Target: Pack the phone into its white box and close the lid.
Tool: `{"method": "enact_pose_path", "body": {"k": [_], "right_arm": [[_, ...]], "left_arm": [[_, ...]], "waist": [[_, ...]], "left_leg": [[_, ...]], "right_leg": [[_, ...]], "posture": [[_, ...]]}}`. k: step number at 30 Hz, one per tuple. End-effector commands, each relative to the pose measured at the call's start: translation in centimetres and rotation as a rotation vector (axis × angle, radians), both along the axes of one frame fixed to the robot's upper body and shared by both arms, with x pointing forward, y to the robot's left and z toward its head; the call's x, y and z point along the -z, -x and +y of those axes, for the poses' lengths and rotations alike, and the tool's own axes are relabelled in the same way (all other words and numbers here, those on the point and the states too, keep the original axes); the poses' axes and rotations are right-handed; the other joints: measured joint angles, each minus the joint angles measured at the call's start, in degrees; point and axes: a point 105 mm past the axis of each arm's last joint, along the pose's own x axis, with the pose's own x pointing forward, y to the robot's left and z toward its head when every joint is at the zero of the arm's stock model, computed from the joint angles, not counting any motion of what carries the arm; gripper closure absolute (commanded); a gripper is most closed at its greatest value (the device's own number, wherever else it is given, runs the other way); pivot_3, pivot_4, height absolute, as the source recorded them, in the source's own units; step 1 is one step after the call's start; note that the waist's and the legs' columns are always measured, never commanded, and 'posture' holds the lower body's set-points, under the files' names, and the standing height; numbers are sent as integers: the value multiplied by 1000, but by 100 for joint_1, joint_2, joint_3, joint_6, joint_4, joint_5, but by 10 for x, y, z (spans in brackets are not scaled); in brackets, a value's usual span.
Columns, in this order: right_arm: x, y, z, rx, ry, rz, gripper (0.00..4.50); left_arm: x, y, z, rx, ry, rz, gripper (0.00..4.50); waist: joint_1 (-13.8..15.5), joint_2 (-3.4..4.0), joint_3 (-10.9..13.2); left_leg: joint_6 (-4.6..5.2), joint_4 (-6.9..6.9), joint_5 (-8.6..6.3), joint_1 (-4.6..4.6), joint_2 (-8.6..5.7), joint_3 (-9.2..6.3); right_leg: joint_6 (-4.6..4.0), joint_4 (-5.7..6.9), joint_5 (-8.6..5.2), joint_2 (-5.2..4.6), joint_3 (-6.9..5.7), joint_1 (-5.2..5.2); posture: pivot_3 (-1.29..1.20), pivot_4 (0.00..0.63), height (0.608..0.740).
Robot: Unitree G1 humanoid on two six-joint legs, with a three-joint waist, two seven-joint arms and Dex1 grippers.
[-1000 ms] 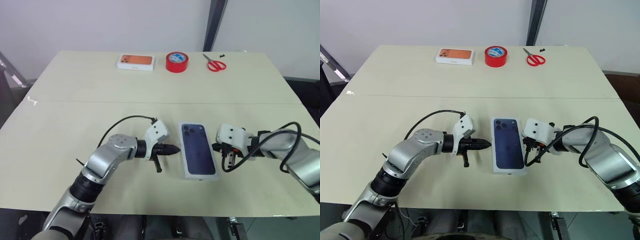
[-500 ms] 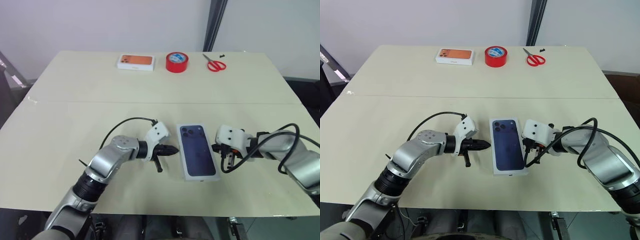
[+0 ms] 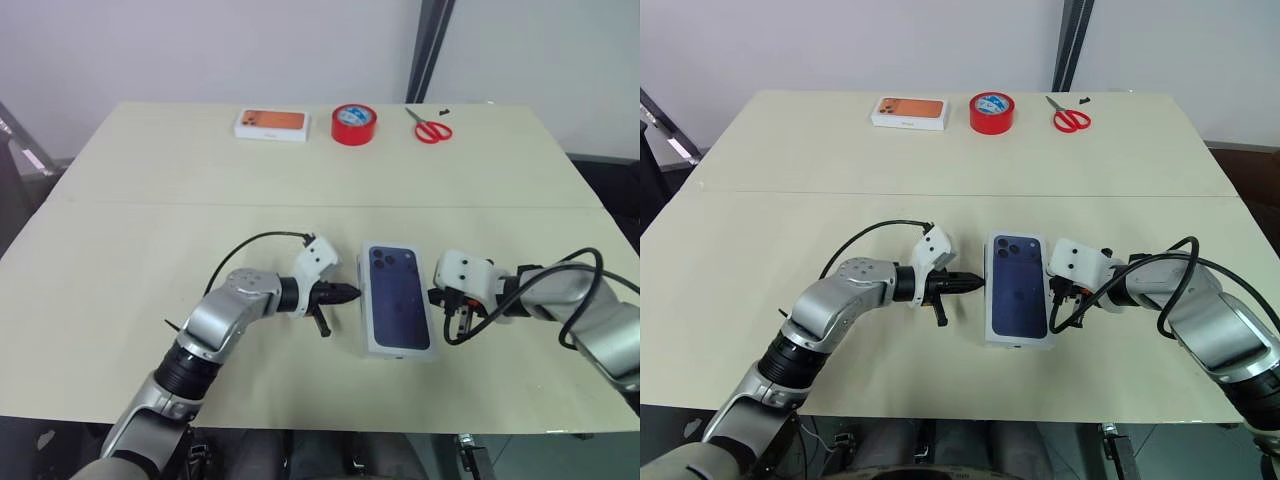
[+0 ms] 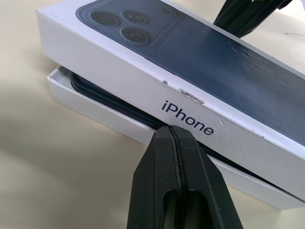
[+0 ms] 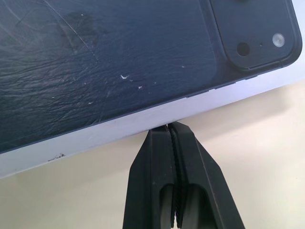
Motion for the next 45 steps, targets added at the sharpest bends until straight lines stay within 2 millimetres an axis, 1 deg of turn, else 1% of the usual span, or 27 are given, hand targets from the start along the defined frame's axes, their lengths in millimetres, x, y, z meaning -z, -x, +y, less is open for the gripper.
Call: {"method": "enact_pose_path", "body": {"k": [1,8,12,17,20,23,25,29,31,33,35,38,42,45], "right_arm": [[-12,3,9,-46,-16,-45,4437],[-11,3,10,-46,-15,-44,4437],[-10,3,9,-46,-11,-42,4437],[-9,3,8,-43,-10,-42,4437],[-9,2,6,-40,-3,-43,4437],[-13,3,2,-38,4,-44,4437],[-14,5,1,-46,8,-42,4437],[-25,10,-3,-60,-10,-43,4437],[-32,14,-2,-71,-49,-26,4437],[-35,20,-1,-90,-72,-5,4437],[-34,26,2,-110,-92,16,4437],[-31,35,12,-144,-130,47,4437],[-23,46,24,-171,-160,93,4437],[-7,49,27,-156,-132,124,4437]], "left_arm": [[-13,-1,-5,24,27,-47,4500],[-6,2,5,27,-4,-32,4500],[0,0,12,1,-31,-26,4500],[-1,-3,14,-11,-25,-25,4500],[-4,-3,13,-8,-12,-32,4500],[-14,-4,12,-2,31,-35,4500],[-18,-3,11,6,38,-43,4500],[-34,-5,8,8,100,-61,4500],[-40,-8,6,0,119,-62,4500],[-40,-8,2,10,114,-72,4500],[-39,-9,-1,9,110,-74,4500],[-41,-17,-3,-20,117,-79,4500],[-32,-25,-10,-43,65,-82,4500],[-14,-24,-15,-21,-23,-67,4500]], "waist": [[0,0,0],[-2,0,0],[0,0,0],[-1,0,0],[-3,0,0],[3,0,0],[5,0,0],[6,0,0],[8,0,0],[10,0,0],[5,0,0],[3,0,0],[7,-1,0],[8,-1,0]], "left_leg": [[0,0,0,0,0,0],[0,0,0,0,0,0],[0,0,0,0,0,0],[0,0,0,0,0,0],[0,0,0,1,0,0],[0,1,0,1,0,0],[0,1,0,0,0,0],[0,2,0,1,0,0],[0,2,0,0,0,0],[0,3,0,1,0,0],[0,3,0,3,0,-1],[0,3,0,6,0,-1],[0,5,0,7,-1,-1],[0,5,0,8,-2,-2]], "right_leg": [[0,0,0,0,0,0],[0,0,0,0,0,0],[0,0,0,0,0,0],[0,0,0,0,0,0],[0,2,0,0,0,0],[0,2,0,0,0,0],[0,2,0,-1,0,0],[0,3,0,0,0,0],[0,3,0,0,0,0],[0,2,0,0,-1,3],[0,1,0,1,-2,5],[0,2,0,1,-1,8],[0,3,0,1,-1,9],[1,1,0,1,-1,12]], "posture": [[0,150,740],[0,150,740],[0,150,740],[0,150,740],[0,150,740],[0,150,740],[0,150,740],[0,150,740],[0,150,740],[0,150,740],[0,150,740],[0,150,740],[0,150,740],[0,150,740]]}}
